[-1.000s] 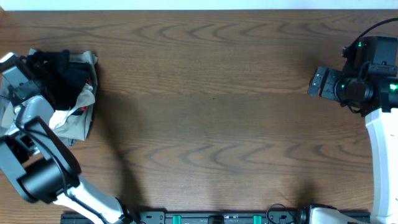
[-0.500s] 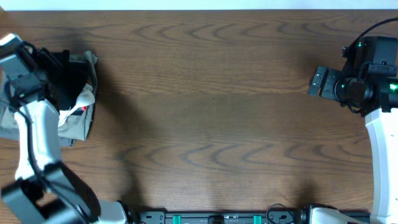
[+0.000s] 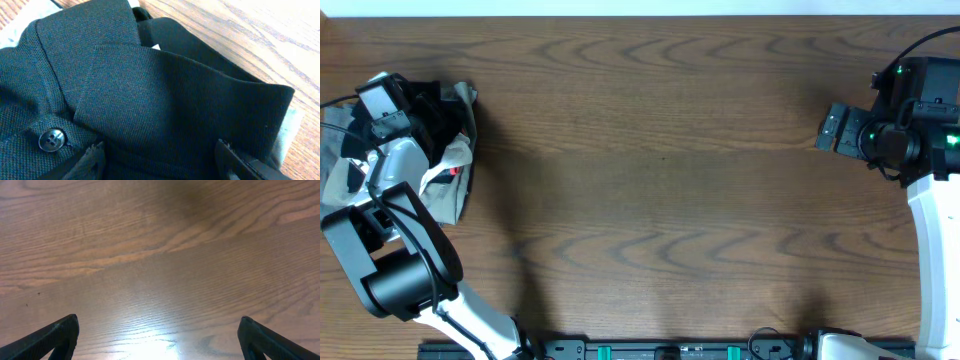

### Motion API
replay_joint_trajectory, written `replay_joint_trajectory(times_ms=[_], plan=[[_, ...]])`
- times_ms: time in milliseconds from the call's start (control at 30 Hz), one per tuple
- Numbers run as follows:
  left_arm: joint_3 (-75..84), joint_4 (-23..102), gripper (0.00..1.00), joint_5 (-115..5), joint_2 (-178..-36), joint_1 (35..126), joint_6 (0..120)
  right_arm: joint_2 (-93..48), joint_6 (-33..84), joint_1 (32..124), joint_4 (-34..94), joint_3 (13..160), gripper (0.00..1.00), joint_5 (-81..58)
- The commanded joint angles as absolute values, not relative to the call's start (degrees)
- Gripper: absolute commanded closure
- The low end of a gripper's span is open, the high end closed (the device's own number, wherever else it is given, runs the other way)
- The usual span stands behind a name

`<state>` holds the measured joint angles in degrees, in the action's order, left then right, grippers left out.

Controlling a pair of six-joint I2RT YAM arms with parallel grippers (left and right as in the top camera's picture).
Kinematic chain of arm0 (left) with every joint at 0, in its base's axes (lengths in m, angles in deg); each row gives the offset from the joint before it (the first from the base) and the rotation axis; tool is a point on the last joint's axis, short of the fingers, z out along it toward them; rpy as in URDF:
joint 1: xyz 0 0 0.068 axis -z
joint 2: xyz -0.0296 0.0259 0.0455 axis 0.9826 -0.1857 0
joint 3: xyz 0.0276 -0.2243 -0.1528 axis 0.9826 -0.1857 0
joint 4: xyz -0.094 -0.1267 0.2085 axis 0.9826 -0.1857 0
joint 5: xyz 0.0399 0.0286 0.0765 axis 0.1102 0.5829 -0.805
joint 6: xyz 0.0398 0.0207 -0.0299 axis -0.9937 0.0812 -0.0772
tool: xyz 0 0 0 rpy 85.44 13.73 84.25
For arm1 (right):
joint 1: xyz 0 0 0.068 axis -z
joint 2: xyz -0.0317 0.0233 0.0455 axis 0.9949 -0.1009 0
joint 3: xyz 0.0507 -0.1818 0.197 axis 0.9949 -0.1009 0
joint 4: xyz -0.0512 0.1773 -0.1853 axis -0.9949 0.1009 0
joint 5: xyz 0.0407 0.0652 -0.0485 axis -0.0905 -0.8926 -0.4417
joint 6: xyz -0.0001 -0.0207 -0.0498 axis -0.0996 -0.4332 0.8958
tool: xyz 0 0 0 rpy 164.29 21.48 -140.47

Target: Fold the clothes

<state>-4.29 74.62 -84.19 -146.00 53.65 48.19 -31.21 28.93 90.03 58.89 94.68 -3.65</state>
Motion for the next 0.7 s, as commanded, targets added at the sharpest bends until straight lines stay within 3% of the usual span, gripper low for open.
replay_joint_trajectory(times_ms=[0, 267, 433, 667], plan=[[-6.92, 72.55, 0.28, -81.75, -147.86, 54.41, 48.41, -31.21, 28.08, 90.19, 58.43, 95.19, 0.01, -3.86], [-6.92, 67.08, 0.24, -81.68, -128.69, 54.41, 48.23, -31.06, 28.10, 90.19, 56.96, 95.21, 0.01, -3.89], [-6.92, 62.10, 0.02, -81.44, -115.65, 54.44, 48.30, -29.51, 28.10, 90.19, 54.32, 95.25, 0.01, -3.95], [-6.92, 53.55, 0.02, -66.36, -100.87, 54.44, 48.26, -23.59, 28.15, 90.19, 54.27, 95.25, 0.01, -5.18]])
